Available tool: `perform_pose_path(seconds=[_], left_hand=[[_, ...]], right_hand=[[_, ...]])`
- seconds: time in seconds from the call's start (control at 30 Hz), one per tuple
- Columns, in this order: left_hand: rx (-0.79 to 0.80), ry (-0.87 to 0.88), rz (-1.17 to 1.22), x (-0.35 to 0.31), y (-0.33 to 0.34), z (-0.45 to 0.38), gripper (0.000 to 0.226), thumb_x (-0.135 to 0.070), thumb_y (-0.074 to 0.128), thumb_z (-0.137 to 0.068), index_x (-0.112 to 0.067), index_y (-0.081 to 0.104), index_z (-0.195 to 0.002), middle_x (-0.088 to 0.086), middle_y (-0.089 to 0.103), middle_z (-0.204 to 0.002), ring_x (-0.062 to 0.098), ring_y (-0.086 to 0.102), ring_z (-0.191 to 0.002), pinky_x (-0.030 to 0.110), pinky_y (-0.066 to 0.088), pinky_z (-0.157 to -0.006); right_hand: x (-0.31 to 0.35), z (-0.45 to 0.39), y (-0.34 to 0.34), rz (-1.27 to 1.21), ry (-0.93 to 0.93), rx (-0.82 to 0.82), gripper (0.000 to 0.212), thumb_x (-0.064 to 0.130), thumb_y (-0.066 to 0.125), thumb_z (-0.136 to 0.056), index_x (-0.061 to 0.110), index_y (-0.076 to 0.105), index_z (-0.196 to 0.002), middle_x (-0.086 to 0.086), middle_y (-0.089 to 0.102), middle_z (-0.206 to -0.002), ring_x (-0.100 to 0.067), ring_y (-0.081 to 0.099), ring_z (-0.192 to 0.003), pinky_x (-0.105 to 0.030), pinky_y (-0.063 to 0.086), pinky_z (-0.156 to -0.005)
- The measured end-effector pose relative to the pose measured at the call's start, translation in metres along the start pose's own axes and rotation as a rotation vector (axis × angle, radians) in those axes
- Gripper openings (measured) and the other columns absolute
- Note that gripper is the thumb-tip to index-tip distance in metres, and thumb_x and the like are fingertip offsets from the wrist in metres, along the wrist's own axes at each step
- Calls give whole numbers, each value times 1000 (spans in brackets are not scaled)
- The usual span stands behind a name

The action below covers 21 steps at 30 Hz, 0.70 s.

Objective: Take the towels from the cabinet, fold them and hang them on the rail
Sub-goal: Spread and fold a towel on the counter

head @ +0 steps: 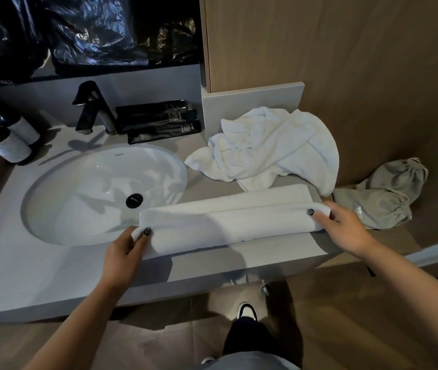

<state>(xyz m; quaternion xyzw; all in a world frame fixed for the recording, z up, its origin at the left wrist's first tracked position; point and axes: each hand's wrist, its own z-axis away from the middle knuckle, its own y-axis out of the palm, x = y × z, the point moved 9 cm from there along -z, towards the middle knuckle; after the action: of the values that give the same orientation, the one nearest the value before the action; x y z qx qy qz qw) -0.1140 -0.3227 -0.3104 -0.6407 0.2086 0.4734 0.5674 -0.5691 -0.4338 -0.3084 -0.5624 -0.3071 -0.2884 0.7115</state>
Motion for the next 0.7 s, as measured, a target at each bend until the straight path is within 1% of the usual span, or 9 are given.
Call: perform_pose_path(seconds=[0.07, 0.13, 0.2, 0.27, 0.33, 0.4, 0.5, 0.6, 0.7], left_hand=[[-79, -65, 29, 0, 6, -6, 17, -28, 55, -100, -16, 63, -90, 7, 63, -79, 21, 53, -73, 34, 42, -64], [-134, -96, 22, -3, 10, -8, 21, -28, 51, -101, -9, 60, -95, 7, 59, -78, 22, 51, -71, 32, 41, -62], [-145, -64, -51, -8, 12, -8, 20, -28, 49, -102, -10, 56, -98, 6, 58, -73, 20, 52, -66, 35, 41, -60], [-133, 1, -171, -10, 12, -7, 15, -26, 50, -101, -12, 54, -102, 6, 58, -68, 24, 55, -62, 39, 44, -59], [-136, 62, -294, -11, 12, -5, 11, -21, 53, -99, -11, 53, -104, 7, 59, -65, 31, 56, -59, 42, 47, -56], [-133, 76, -374, -9, 15, -2, 12, -19, 54, -99, -10, 54, -106, 8, 61, -67, 34, 58, -59, 43, 49, -54], [-127, 42, -407, -6, 17, -3, 14, -20, 52, -99, -10, 54, -109, 14, 65, -73, 37, 61, -65, 44, 51, -56], [-96, 25, -438, -5, 17, -10, 16, -22, 51, -100, -9, 54, -108, 21, 66, -77, 43, 61, -69, 46, 50, -58], [-74, 5, -432, -5, 17, -14, 17, -24, 50, -101, -8, 52, -105, 24, 66, -80, 45, 61, -72, 45, 48, -59]], right_hand=[[3, -8, 1, 96, 19, -79, 20, 35, 49, -100, 18, 59, -102, -2, 62, -85, -13, 55, -76, -34, 42, -65], [2, -12, 2, 275, 40, -142, 33, 43, 42, -100, 14, 56, -104, -5, 60, -78, -22, 53, -71, -37, 41, -62], [5, -12, 1, 403, 13, -213, 43, 47, 37, -99, 9, 56, -100, -11, 60, -73, -29, 55, -65, -40, 46, -58], [9, -8, -3, 489, -64, -305, 47, 45, 38, -97, 3, 58, -98, -15, 60, -64, -35, 55, -56, -37, 44, -50], [11, -5, -6, 549, -116, -362, 39, 36, 48, -98, -1, 61, -100, -16, 57, -55, -32, 49, -46, -31, 33, -45], [11, -4, -5, 578, -131, -370, 33, 30, 55, -96, -2, 62, -99, -16, 54, -50, -29, 45, -41, -28, 30, -45], [16, -8, -4, 596, -165, -356, 29, 26, 60, -94, -4, 61, -92, -13, 49, -44, -33, 49, -37, -24, 27, -44], [21, -11, -3, 602, -205, -336, 30, 25, 59, -92, -5, 61, -88, -14, 48, -42, -32, 49, -34, -21, 22, -43], [23, -14, -4, 596, -232, -332, 36, 30, 52, -94, -4, 62, -90, -14, 51, -44, -33, 51, -36, -24, 31, -42]])
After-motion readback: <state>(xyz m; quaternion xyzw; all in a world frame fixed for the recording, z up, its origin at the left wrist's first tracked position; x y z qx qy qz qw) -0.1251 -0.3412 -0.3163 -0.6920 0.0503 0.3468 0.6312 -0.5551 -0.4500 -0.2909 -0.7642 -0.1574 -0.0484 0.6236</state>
